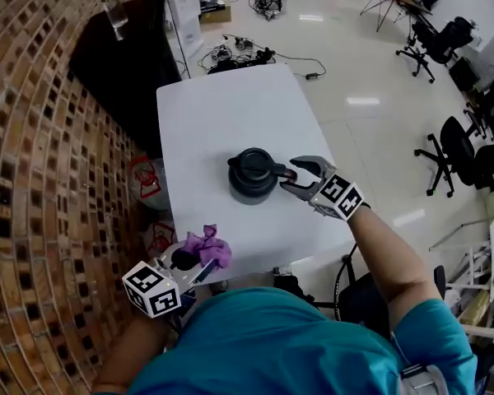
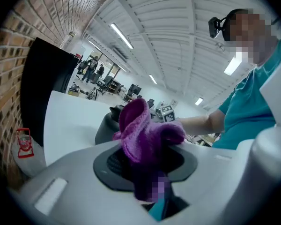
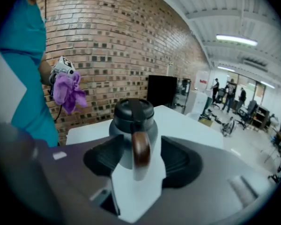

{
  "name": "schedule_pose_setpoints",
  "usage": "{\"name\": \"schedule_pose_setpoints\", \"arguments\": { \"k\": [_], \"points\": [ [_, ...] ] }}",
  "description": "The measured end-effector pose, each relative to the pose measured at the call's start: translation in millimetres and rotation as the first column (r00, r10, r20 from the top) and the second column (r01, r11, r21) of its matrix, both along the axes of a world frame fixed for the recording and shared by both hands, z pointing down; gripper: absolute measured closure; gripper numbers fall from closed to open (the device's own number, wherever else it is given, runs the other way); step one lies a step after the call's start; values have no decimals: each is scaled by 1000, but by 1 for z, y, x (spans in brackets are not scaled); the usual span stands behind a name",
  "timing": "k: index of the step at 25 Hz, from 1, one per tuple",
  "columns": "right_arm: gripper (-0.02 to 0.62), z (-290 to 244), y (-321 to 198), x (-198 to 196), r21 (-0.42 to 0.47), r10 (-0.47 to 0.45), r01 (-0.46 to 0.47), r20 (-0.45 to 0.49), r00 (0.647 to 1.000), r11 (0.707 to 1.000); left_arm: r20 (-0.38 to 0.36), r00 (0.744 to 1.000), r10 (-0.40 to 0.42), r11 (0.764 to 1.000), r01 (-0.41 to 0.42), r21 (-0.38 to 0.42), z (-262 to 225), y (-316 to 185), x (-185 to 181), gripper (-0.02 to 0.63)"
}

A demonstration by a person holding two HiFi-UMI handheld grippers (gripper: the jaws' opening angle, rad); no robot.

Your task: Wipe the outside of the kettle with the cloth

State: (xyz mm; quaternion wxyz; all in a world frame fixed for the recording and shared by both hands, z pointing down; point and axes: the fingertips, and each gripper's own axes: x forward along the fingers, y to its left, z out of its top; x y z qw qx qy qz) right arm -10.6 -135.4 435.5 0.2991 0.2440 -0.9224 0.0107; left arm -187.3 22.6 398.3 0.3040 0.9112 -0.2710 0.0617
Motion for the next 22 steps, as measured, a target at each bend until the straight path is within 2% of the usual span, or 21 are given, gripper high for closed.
{"name": "schedule_pose_setpoints", "arguments": {
  "k": [2,4,6,9,12,15,19,22],
  "points": [
    [469,4,-1,-8,-6,-104,104,26,994,995,25,1000,-14,1000,15,-20,6,-14,19,465],
    [471,3,2,-16,-18,-181,182,62,982,983,35,999,-28,999,30,-40,12,-23,46,465],
    [471,3,1,-17,-21,-218,220,73,973,975,19,1000,-22,998,23,-56,20,-35,78,465],
    [471,1,1,-18,-19,-237,240,89,967,971,-43,999,-12,993,7,-118,43,-55,126,465],
    [472,-1,0,-20,-16,-241,243,101,965,970,-101,994,-31,982,11,-186,68,-76,157,465],
    [472,-2,1,-21,-15,-242,244,106,965,970,-147,986,-85,967,47,-249,85,-93,165,465],
    [472,-4,1,-21,-10,-265,266,79,961,964,-236,957,-171,931,78,-357,95,-108,161,465],
    [472,-5,2,-19,-6,-284,285,67,956,958,-254,952,-171,925,66,-375,95,-105,154,465]
  ]
}}
